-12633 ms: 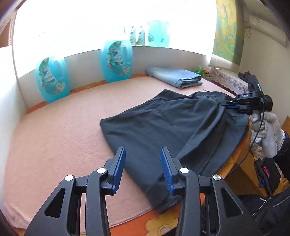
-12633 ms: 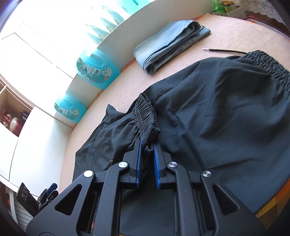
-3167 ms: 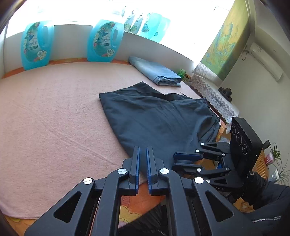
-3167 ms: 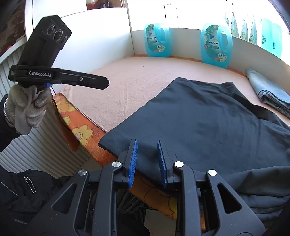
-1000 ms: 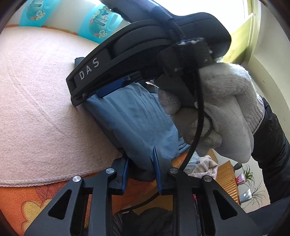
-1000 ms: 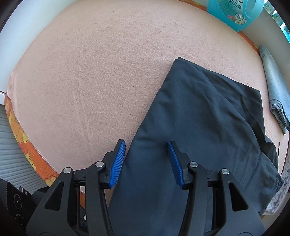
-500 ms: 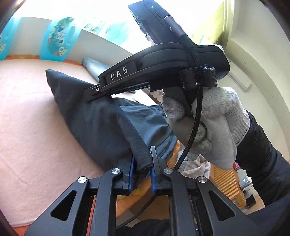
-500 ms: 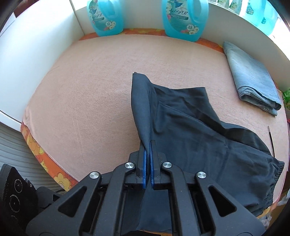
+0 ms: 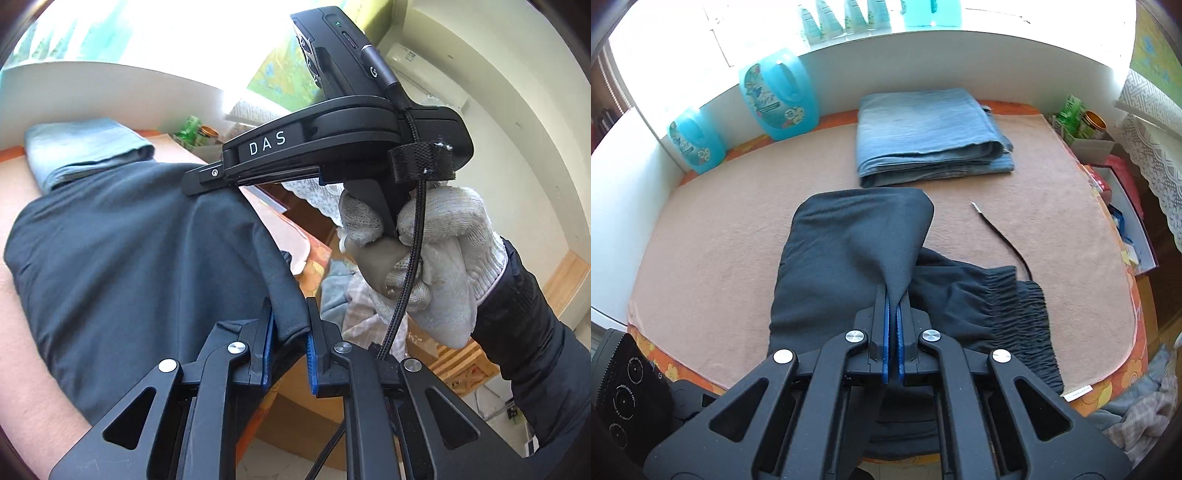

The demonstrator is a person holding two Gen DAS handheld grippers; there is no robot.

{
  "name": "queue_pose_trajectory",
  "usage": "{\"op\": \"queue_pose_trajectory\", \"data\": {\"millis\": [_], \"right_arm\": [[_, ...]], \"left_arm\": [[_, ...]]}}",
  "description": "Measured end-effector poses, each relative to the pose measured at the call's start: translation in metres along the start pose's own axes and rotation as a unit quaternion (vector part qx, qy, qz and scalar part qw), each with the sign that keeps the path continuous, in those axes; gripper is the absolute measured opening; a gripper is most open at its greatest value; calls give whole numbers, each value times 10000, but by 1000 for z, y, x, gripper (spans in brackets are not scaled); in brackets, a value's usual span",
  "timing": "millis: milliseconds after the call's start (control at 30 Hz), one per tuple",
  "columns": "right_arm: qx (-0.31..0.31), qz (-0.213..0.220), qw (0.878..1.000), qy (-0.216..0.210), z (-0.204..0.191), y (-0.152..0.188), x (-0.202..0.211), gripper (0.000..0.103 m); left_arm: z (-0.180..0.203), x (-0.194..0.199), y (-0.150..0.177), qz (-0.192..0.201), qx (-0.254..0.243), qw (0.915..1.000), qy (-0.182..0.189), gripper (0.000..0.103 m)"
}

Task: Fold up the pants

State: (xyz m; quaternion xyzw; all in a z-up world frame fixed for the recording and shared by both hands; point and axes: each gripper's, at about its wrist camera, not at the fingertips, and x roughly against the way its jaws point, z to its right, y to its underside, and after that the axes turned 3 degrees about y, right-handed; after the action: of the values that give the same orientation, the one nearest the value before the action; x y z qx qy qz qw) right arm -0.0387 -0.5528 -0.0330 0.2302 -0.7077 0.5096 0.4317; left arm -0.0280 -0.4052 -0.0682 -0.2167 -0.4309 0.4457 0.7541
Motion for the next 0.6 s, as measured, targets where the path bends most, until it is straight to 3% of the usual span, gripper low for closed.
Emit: {"op": "queue_pose_trajectory", "data": {"millis": [167, 333, 467, 533, 600], "right_arm": [[-653, -207, 9972, -283, 74, 32, -23, 3], [-863, -215, 9923, -861, 98, 46, -38, 4], [-892, -40, 9921, -881, 99, 53, -28, 17], [-795, -52, 9936, -795, 94, 60, -23, 28], [-734, -28, 9940, -811, 89, 68, -20, 46]], "left_arm": [[6, -35, 8, -497, -76, 9987, 115, 11], [7, -25, 12, -696, -15, 9976, -2, 12], [3, 7, 16, -625, -49, 9971, -419, 23], [-5, 28, 19, -517, -5, 9963, -686, 28], [-17, 40, 14, -390, 76, 9949, -929, 30]]}}
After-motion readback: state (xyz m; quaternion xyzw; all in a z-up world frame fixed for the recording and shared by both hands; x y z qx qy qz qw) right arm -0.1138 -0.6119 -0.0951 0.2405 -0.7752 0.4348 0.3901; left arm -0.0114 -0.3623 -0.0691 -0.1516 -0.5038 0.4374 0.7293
